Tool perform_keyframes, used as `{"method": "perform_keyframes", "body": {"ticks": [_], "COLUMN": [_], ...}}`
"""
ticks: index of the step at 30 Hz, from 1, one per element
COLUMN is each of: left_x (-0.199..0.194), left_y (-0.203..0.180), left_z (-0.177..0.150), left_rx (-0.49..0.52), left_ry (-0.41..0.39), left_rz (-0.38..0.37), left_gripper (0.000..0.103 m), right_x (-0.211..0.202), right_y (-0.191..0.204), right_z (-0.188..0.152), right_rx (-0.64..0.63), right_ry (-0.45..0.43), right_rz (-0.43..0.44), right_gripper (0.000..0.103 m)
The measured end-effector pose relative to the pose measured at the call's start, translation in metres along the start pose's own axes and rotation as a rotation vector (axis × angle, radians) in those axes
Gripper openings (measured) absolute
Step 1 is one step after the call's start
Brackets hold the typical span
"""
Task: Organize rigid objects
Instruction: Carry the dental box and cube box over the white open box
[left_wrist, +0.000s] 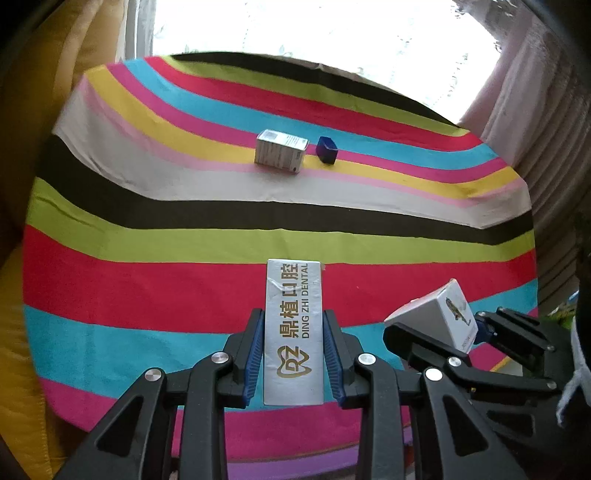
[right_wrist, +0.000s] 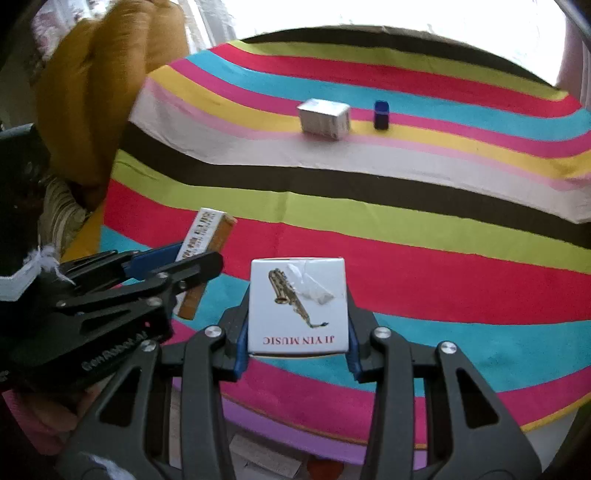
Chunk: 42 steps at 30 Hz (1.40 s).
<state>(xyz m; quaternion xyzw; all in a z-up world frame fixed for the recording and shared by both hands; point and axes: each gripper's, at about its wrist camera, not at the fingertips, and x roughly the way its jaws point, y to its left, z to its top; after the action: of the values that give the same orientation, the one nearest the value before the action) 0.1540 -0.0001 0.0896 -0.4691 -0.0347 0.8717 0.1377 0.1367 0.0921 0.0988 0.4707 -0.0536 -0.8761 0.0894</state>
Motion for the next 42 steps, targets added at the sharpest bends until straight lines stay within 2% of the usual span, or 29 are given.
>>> {"method": "perform_keyframes", "body": {"ticks": [9,24,33,42], "left_x": [-0.048,-0.104,-0.146,-0.169], "left_y": [-0.012,-0.031,-0.042,-0.057], "left_z": [-0.014,-0.059,-0.095,-0.131], "left_rx": [0.057,0.146,0.212,0.29], "left_ry": [-0.089,-0.122,-0.159,-0.165], "left_rz": [-0.003,-0.021,-0.033,-0.048], "left_gripper": [0.032,0.032,0.032,0.032], "right_x": [-0.041,-0.101,-0.139,-0.161], "right_y": [0.012,0.029,0.05,0.069], "right_z": [-0.018,-0.055,-0.088,-0.12], "right_rx": [-0.036,-0.099,-0.19,-0.259], "right_ry": [-0.074,-0.146,-0.161,-0.162], "right_rz": [-0.01,-0.001,-0.009,-0.011], "right_gripper": [0.044,0.044,0.044,0.044]}}
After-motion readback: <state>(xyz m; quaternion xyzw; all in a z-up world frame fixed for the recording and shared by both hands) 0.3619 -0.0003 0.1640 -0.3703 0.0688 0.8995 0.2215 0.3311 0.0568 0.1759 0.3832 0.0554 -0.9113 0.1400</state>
